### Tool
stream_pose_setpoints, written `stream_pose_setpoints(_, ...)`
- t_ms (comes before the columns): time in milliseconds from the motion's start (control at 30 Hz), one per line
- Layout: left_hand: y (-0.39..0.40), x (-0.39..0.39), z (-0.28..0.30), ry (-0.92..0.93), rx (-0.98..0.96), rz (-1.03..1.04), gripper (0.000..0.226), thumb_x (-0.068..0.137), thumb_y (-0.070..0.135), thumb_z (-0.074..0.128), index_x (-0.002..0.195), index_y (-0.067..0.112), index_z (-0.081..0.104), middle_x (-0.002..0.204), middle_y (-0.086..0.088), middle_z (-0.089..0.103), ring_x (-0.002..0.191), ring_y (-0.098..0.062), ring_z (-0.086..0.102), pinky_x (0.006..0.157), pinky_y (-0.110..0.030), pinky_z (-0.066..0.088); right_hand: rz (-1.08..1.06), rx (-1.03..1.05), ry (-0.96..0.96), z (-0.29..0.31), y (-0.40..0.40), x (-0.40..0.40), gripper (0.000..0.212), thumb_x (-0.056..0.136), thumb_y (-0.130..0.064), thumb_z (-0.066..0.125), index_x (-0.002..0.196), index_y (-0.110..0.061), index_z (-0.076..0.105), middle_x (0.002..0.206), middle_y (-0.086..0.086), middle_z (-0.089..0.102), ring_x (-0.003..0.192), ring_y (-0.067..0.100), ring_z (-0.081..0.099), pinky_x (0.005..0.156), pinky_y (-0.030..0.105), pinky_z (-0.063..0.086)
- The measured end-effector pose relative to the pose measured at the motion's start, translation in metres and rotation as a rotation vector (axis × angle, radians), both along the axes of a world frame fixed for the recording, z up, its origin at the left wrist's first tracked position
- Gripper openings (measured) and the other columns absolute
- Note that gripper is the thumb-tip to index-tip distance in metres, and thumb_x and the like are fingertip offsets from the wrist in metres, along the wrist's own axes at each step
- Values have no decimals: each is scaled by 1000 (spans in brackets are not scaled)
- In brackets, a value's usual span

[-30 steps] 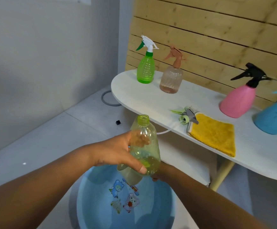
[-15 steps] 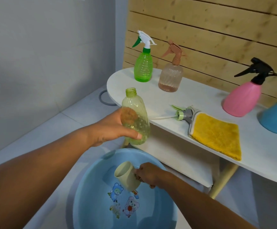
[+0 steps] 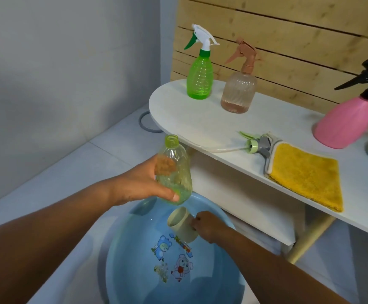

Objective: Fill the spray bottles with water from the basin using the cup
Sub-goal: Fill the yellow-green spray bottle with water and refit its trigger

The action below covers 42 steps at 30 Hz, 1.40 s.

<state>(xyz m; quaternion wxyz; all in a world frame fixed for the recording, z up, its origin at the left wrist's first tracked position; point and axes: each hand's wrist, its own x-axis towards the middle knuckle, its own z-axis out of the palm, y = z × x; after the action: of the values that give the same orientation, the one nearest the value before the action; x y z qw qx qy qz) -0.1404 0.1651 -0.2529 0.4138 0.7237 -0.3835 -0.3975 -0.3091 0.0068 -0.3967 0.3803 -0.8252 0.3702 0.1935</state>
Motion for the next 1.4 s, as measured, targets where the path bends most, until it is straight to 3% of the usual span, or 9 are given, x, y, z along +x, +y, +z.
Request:
stream_pose_setpoints(233, 15, 8, -29, 21, 73, -57, 83, 71, 12, 95, 136, 36, 51, 128, 18, 66, 121, 2, 62, 100, -22, 53, 144, -329, 52, -23, 4, -2, 43, 106, -32, 39, 66, -21, 48, 67, -5, 51, 63, 15, 54, 51, 26, 33)
stream_pose_setpoints(333, 23, 14, -40, 33, 101, -64, 86, 68, 14, 97, 137, 34, 50, 129, 13, 66, 121, -4, 64, 104, -33, 55, 220, -441, 162, -28, 12, 1, 30, 103, -26, 44, 102, -16, 72, 97, 2, 70, 100, 26, 69, 79, 32, 51)
stream_pose_setpoints(467, 30, 18, -52, 1, 135, -56, 86, 66, 13, 97, 136, 32, 50, 130, 8, 65, 121, -7, 63, 102, -33, 56, 436, -561, 297, -38, 23, 1, 28, 98, -8, 55, 123, -10, 68, 124, 8, 69, 117, 30, 66, 97, 41, 53)
stream_pose_setpoints(733, 36, 20, -57, 2, 140, -66, 87, 70, 6, 95, 140, 32, 50, 129, 9, 66, 118, -5, 63, 88, -16, 56, 294, -416, 205, -47, 49, 15, 30, 101, -16, 47, 119, -14, 71, 121, 5, 71, 116, 26, 66, 95, 33, 51)
stream_pose_setpoints(833, 38, 20, -53, -1, 138, -53, 87, 69, 7, 95, 139, 31, 50, 129, 8, 66, 118, -6, 64, 95, -23, 57, 104, -291, 82, -40, 43, 13, 29, 102, -21, 44, 93, -16, 70, 100, 6, 70, 99, 24, 67, 78, 28, 46)
stream_pose_setpoints(933, 43, 20, -47, -14, 139, -49, 88, 67, 13, 97, 139, 33, 51, 130, 9, 66, 121, -6, 63, 102, -29, 56, -59, -132, -26, -35, 32, 3, 38, 101, -20, 50, 63, -19, 47, 75, 3, 57, 69, 17, 54, 63, 27, 39)
stream_pose_setpoints(1100, 51, 15, -24, -67, 121, -84, 95, 62, 32, 101, 142, 36, 50, 136, 17, 63, 127, -3, 58, 110, -31, 49, -182, 6, -173, 3, 29, -13, 43, 100, -37, 58, 62, -18, 51, 61, -2, 49, 54, 14, 44, 53, 26, 35)
stream_pose_setpoints(1267, 64, 5, 13, -89, 88, -107, 103, 70, 13, 95, 150, 42, 36, 137, 12, 60, 127, -4, 58, 106, -28, 53, -242, 34, -299, 75, 19, -22, 35, 82, -38, 73, 59, -20, 54, 56, -3, 45, 51, 14, 37, 53, 28, 32)
stream_pose_setpoints(1400, 73, 0, 42, -92, 35, -57, 93, 74, 1, 89, 143, 39, 40, 132, 5, 62, 122, -8, 62, 93, -21, 56, -225, 24, -399, 136, 10, -33, 33, 81, -37, 79, 65, -16, 60, 62, -2, 54, 58, 12, 44, 52, 24, 35)
